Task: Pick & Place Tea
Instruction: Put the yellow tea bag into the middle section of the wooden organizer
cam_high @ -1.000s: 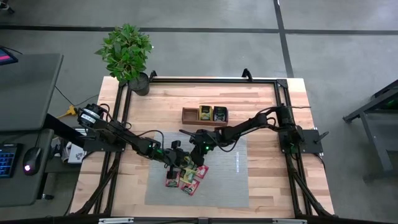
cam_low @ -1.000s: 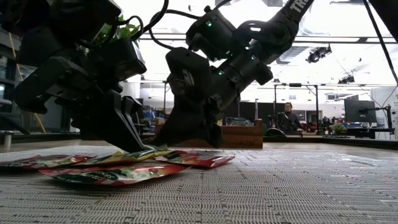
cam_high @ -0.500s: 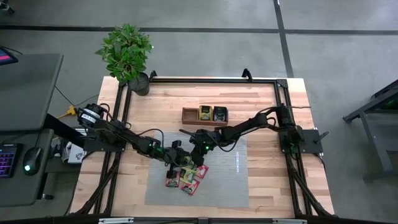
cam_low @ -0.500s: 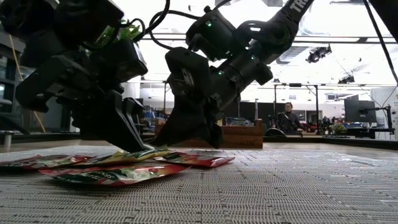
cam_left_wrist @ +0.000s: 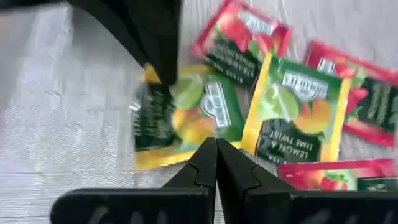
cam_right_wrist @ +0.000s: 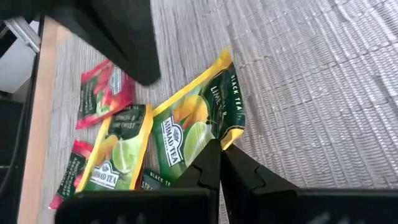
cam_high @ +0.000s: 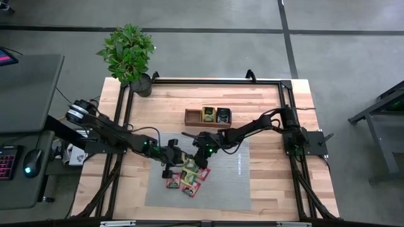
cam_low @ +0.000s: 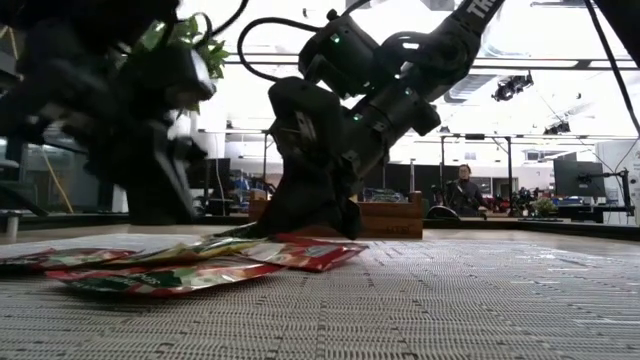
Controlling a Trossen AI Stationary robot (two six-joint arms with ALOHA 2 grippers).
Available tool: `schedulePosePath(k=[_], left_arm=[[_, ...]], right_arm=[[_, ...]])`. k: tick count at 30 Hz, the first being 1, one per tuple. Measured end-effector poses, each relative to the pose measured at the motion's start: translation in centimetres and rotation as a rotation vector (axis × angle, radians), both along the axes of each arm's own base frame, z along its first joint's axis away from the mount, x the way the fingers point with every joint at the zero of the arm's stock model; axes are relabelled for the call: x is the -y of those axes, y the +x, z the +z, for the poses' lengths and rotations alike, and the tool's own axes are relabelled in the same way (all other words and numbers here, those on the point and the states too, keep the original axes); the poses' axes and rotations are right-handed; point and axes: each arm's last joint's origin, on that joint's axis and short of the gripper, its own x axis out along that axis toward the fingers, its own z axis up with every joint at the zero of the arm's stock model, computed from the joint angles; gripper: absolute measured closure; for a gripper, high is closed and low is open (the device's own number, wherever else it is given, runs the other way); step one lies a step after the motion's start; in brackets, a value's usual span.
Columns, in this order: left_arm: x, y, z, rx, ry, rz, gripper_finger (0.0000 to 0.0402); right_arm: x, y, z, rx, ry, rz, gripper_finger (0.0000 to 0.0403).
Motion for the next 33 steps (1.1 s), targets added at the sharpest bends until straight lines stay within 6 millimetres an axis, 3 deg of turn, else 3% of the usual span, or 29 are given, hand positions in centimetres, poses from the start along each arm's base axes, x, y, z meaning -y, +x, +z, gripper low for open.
schedulePosePath(k=[7, 13, 22, 33], left_arm=[[-0.9, -1.4, 3.3, 0.081, 0.082, 0.078, 0.0401], [-1.7, -2.6, 4.8, 0.103, 0.141, 0.158, 0.0401], [-2.3, -3.5, 6.2, 0.15, 0.168, 0.209, 0.0401], [-2.9, -4.7, 6.5, 0.241, 0.152, 0.258, 0.0401]], right_arm=[[0.0, 0.0, 0.2, 0.008, -0.006, 0.005, 0.0403], [0.3, -0.2, 2.3, 0.064, -0.033, 0.001, 0.0403], [2.0, -2.1, 7.8, 0.09, -0.219, -0.036, 0.0403], [6.5, -8.4, 16.5, 0.055, -0.44, -0.149, 0.0403]])
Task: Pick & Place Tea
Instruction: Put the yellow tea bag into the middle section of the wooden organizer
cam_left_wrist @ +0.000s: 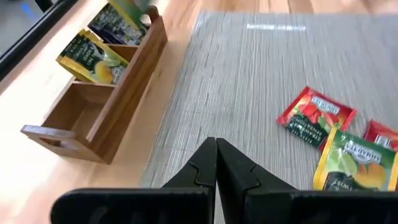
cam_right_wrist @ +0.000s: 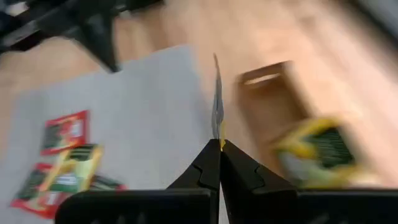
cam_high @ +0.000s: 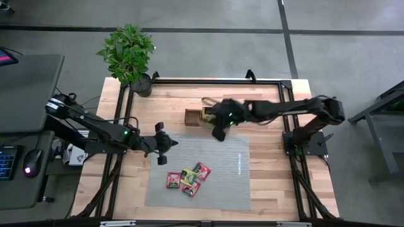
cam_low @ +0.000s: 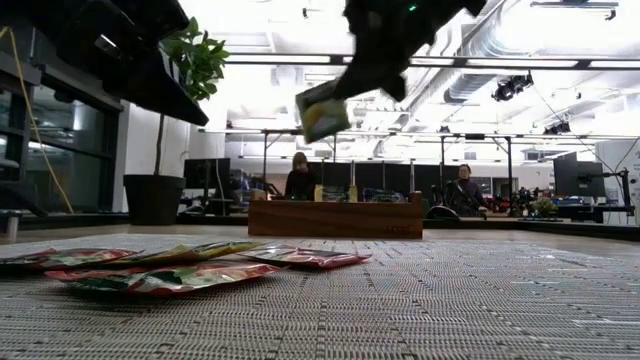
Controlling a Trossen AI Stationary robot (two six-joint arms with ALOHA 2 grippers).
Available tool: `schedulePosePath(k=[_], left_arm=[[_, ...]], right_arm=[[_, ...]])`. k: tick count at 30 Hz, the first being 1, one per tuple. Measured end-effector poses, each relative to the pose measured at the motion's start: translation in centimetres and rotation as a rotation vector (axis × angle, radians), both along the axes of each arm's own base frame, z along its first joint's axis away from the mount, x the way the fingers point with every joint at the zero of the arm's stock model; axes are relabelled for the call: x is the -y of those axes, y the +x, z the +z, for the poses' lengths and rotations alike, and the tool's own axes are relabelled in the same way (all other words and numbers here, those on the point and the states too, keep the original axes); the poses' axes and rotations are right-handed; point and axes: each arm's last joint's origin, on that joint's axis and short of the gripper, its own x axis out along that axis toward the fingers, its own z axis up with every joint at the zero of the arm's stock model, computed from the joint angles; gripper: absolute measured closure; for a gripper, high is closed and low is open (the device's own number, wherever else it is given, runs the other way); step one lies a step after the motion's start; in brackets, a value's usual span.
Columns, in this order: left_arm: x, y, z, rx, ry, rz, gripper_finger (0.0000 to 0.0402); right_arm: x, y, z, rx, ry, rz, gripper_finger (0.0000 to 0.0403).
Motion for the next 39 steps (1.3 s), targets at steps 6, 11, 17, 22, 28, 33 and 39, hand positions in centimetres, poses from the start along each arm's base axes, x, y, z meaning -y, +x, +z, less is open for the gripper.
schedulePosePath(k=[6, 11, 17, 22, 28, 33, 39], left_arm=[[-0.6, -1.4, -1.7, 0.184, -0.095, 0.021, 0.0401], [-1.1, -2.7, -2.8, 0.394, -0.179, 0.021, 0.0401], [-1.6, -4.0, -3.5, 0.559, -0.245, 0.02, 0.0401], [-1.8, -4.4, -3.5, 0.626, -0.269, 0.029, 0.0401], [-1.8, -4.5, -3.3, 0.652, -0.268, 0.026, 0.0401], [-1.8, -4.5, -3.2, 0.654, -0.273, 0.025, 0.0401], [-1.8, -4.5, -3.2, 0.654, -0.29, 0.013, 0.0401]], right_arm=[[3.0, -3.3, 2.3, -0.022, -0.093, -0.07, 0.0403], [4.5, -3.9, 0.4, 0.069, -0.068, 0.001, 0.0403], [5.5, -4.5, -3.2, 0.244, -0.076, 0.013, 0.0403], [6.5, -5.5, -5.8, 0.269, -0.064, -0.022, 0.0403], [7.2, -5.2, -8.0, 0.241, -0.027, -0.006, 0.0403], [7.6, -3.8, -8.5, 0.246, -0.051, 0.039, 0.0403], [8.3, -3.7, -9.6, 0.205, -0.042, 0.024, 0.0403]])
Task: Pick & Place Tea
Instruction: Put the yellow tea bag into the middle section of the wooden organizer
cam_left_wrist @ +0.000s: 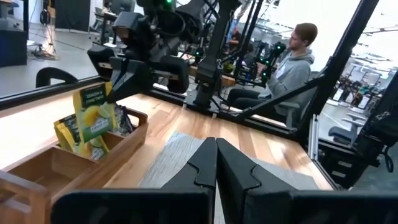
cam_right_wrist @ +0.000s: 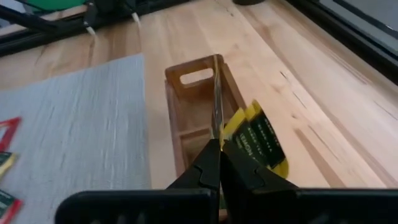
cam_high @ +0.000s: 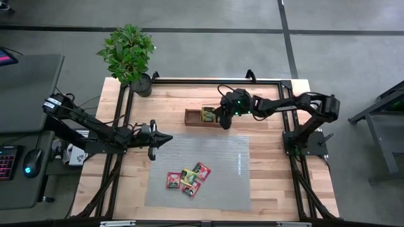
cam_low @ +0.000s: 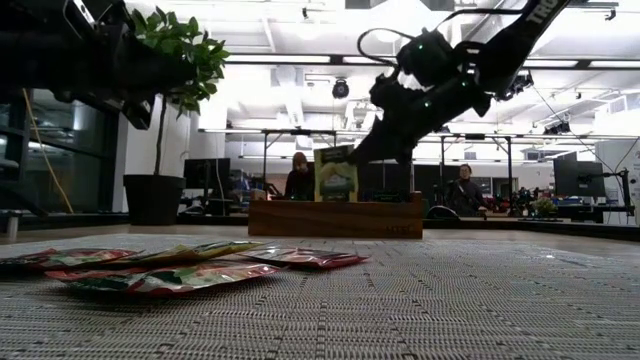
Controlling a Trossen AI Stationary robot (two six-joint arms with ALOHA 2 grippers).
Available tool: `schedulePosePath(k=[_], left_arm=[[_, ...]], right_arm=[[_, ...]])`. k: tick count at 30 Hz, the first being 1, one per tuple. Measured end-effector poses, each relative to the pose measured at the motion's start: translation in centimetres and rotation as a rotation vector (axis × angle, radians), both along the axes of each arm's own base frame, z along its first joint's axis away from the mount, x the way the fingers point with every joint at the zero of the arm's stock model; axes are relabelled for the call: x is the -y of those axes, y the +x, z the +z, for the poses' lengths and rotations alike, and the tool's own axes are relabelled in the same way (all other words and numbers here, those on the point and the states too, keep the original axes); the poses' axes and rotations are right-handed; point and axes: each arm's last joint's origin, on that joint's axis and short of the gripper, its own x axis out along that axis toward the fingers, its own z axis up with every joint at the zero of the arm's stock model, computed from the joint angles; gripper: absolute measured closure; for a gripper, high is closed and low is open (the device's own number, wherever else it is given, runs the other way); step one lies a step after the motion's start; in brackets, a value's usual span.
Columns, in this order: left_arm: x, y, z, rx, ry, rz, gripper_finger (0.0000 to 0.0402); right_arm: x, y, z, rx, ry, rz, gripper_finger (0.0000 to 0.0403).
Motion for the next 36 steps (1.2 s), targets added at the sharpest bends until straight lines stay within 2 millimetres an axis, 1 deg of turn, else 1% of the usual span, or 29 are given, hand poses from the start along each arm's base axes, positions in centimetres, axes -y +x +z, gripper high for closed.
schedulePosePath(k=[9, 17, 21, 31, 36], left_arm=[[0.0, 0.0, -0.02, -0.001, -0.002, 0.0, 0.0401], [0.0, 0.0, -0.02, -0.002, -0.002, 0.0, 0.0401], [0.0, 0.0, -0.02, -0.002, -0.002, 0.001, 0.0401], [0.0, 0.0, -0.03, -0.002, -0.002, 0.001, 0.0401], [0.0, 0.0, -0.03, -0.003, -0.002, 0.001, 0.0401]], right_arm=[[0.49, -0.06, -0.58, -0.016, 0.009, 0.014, 0.0403], [0.54, -0.05, -0.59, -0.019, -0.012, 0.008, 0.0399], [0.54, -0.04, -0.59, -0.019, -0.013, 0.008, 0.0381], [0.58, -0.05, -0.59, -0.022, -0.02, -0.005, 0.0311], [0.65, 0.01, -0.46, -0.008, -0.026, -0.021, 0.0295]])
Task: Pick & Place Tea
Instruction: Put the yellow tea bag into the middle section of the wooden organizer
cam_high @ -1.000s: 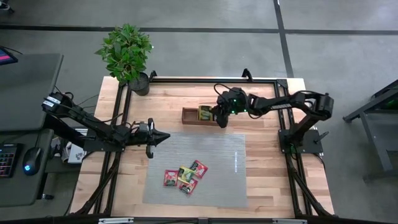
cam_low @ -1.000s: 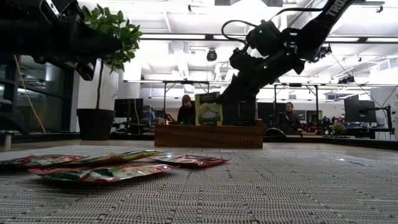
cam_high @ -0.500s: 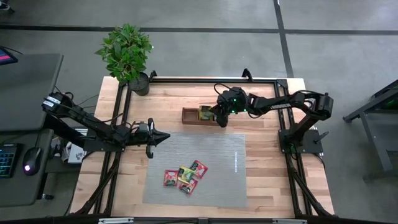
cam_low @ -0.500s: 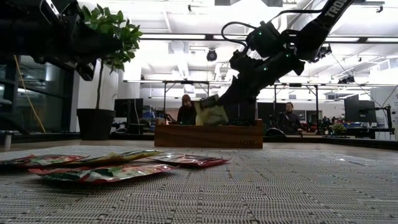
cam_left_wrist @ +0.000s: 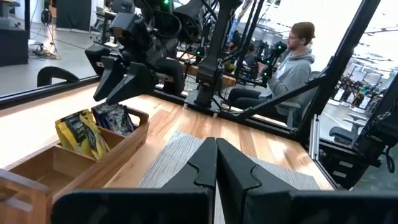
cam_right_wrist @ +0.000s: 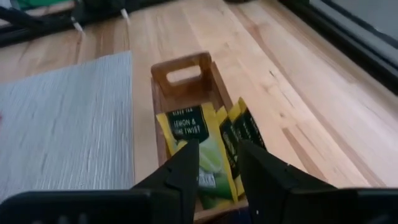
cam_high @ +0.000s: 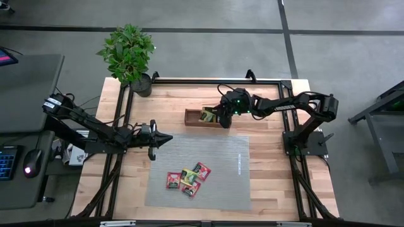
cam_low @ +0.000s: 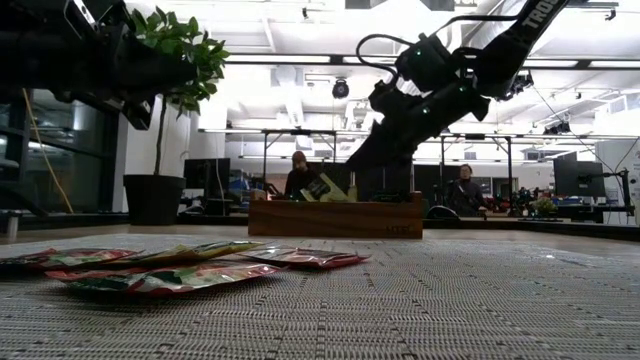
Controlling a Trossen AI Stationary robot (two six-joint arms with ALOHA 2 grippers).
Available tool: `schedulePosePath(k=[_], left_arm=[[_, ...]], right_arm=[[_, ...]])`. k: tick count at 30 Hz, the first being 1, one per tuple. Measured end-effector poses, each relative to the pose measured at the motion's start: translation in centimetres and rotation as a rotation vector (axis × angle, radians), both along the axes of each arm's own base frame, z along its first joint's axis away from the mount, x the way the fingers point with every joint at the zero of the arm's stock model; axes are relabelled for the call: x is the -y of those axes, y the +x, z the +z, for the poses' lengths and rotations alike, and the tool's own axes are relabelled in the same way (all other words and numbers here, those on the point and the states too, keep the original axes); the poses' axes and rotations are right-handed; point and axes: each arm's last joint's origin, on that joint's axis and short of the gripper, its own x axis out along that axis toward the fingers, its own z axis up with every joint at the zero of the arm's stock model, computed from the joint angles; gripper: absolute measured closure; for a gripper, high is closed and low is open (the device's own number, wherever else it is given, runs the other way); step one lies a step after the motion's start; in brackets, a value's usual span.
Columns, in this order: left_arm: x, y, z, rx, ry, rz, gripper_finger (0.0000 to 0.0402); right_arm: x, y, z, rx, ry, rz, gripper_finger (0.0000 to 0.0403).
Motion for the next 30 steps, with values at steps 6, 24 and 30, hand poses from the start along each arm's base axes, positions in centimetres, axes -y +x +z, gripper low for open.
schedulePosePath(k=[6, 24, 30], left_arm=[[0.0, 0.0, 0.0, -0.001, 0.0, 0.0, 0.0401], [0.0, 0.0, -0.1, -0.013, 0.005, 0.001, 0.0401], [0.0, 0.0, -0.3, -0.029, 0.011, 0.001, 0.0401]], right_arm=[[0.1, 0.4, 1.0, 0.116, 0.01, -0.004, 0.0293], [1.7, 5.1, 6.5, -0.325, -0.182, 0.285, 0.0293], [2.6, 7.0, 6.4, -0.439, -0.215, 0.386, 0.0293]])
